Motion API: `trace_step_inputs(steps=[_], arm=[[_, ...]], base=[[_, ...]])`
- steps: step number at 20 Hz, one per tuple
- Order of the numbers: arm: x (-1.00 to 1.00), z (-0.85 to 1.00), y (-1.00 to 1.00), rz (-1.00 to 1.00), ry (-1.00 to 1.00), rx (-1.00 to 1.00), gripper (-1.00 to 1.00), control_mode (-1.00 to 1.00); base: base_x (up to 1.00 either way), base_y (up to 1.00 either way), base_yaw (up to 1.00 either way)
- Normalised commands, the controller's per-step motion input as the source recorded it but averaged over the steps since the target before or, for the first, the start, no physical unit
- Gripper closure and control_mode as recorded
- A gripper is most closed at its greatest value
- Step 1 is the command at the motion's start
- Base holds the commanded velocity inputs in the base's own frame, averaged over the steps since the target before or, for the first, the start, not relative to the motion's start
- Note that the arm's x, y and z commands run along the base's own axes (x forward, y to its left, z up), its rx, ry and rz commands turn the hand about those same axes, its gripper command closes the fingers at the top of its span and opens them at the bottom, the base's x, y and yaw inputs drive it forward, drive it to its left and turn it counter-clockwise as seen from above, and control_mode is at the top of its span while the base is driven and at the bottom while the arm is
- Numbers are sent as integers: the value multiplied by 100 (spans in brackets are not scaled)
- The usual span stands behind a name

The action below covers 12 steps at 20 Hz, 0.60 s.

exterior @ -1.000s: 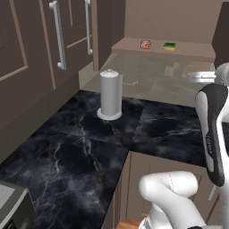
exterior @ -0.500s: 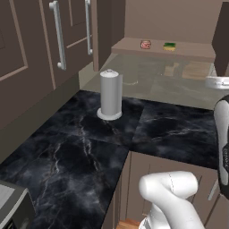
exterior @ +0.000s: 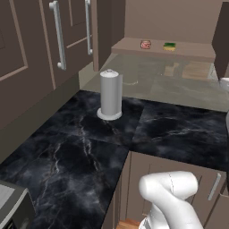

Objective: Pick up the bar soap and sponge from the sink, and place them back in the cabinet, and close the cabinet doors.

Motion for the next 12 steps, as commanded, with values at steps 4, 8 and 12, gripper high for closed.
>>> trace_step_inputs(steps=[4, 8, 12], arm=[[0, 0, -42, 3, -12, 0, -100, -100], [0, 0, -42, 4, -9, 0, -100, -100], [0, 0, -38, 7, -4, 0, -100, -100]], base=[[0, 0, 0], [0, 0, 0], [0, 0, 0]])
